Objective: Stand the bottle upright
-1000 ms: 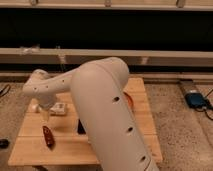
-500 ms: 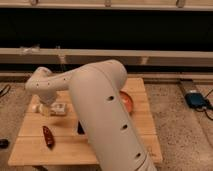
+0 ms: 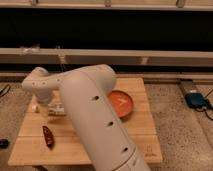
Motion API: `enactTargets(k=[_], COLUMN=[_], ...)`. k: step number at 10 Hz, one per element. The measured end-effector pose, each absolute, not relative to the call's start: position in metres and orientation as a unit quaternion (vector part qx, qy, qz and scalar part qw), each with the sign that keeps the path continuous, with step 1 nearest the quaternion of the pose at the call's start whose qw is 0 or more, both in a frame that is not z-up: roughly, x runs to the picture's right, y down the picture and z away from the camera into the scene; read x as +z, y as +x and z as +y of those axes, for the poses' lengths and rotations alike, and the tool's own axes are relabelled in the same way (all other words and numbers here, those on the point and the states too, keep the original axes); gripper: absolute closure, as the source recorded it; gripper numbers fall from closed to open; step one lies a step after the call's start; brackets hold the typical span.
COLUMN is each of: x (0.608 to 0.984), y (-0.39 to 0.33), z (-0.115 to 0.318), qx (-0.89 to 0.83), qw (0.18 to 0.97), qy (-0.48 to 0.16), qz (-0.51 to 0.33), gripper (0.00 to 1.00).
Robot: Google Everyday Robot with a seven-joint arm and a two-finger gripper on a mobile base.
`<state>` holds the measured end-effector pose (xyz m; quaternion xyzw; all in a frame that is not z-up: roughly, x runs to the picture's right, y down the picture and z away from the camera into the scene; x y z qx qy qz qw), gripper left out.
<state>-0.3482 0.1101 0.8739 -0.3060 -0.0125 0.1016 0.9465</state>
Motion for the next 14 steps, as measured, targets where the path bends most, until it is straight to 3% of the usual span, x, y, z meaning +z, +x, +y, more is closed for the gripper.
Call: enactTargets(k=[9, 14], x=[0.885, 0.889], y=[-0.369, -0.356], z=[0.103, 0.099], qx=[0.066, 0.034], qw=[0.948, 0.956], qy=[-0.312, -0.289], qz=[-0.007, 0.045], gripper=[0.20, 0.20])
